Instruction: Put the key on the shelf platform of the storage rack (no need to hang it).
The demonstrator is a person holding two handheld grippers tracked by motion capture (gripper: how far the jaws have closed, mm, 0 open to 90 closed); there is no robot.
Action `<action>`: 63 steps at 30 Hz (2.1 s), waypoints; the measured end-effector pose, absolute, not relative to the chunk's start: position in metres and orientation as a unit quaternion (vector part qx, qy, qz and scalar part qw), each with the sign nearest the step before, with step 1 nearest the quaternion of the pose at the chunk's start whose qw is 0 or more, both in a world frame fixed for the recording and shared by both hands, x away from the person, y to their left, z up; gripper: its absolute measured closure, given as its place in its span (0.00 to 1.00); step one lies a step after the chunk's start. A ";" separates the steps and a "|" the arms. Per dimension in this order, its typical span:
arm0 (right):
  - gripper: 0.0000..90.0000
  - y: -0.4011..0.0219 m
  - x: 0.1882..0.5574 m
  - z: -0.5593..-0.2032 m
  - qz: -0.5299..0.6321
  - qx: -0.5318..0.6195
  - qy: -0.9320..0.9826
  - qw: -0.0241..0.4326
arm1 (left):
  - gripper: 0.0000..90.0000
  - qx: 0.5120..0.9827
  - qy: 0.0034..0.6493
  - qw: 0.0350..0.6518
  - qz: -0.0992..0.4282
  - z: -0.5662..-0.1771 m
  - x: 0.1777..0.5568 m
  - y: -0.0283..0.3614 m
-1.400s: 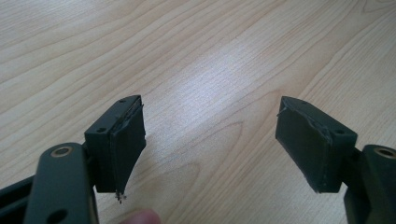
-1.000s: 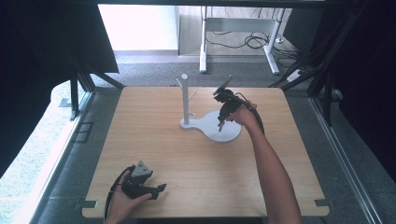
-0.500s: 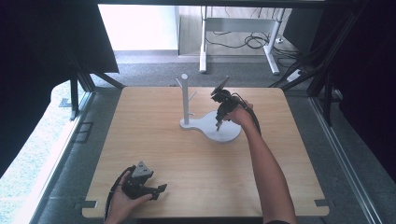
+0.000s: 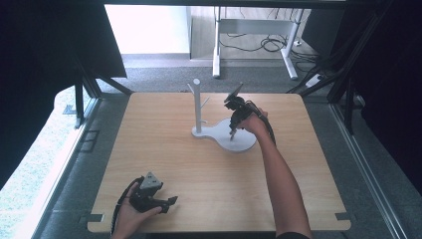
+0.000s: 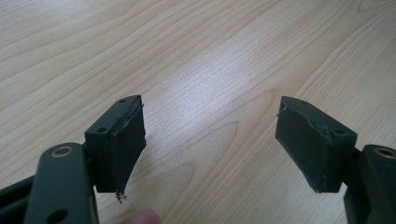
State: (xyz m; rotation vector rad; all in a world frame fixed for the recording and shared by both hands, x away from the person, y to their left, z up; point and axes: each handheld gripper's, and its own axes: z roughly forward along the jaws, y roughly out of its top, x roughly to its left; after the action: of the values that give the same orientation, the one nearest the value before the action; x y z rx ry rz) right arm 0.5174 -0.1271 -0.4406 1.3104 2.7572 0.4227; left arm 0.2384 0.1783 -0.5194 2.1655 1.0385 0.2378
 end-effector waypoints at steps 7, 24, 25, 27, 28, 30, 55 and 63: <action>1.00 -0.132 0.520 -0.445 0.136 0.436 0.888 0.045 | 0.27 0.839 0.401 0.355 0.092 -0.520 0.238 0.178; 0.99 -0.147 0.525 -0.473 0.140 0.456 0.878 0.038 | 0.27 0.843 0.402 0.348 0.088 -0.523 0.240 0.177; 0.98 -0.147 0.525 -0.473 0.141 0.458 0.877 0.036 | 0.27 0.842 0.402 0.348 0.088 -0.523 0.240 0.177; 0.93 -0.148 0.525 -0.474 0.142 0.458 0.877 0.037 | 0.27 0.842 0.402 0.348 0.088 -0.523 0.240 0.177; 0.91 -0.149 0.524 -0.474 0.142 0.458 0.877 0.037 | 0.27 0.842 0.402 0.349 0.089 -0.523 0.240 0.177; 0.89 -0.150 0.523 -0.473 0.144 0.458 0.876 0.039 | 0.27 0.842 0.403 0.348 0.089 -0.523 0.240 0.178; 0.63 -0.189 0.460 -0.447 0.244 0.427 0.869 0.043 | 0.27 0.841 0.405 0.346 0.092 -0.522 0.239 0.178; 0.61 -0.213 0.426 -0.443 0.265 0.417 0.868 0.047 | 0.27 0.841 0.405 0.345 0.093 -0.522 0.239 0.177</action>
State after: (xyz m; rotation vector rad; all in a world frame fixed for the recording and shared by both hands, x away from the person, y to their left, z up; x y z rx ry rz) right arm 0.4258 -0.2131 -0.4434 1.2727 2.6472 0.8089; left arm 0.2389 0.1774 -0.5218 2.1845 1.0519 0.2426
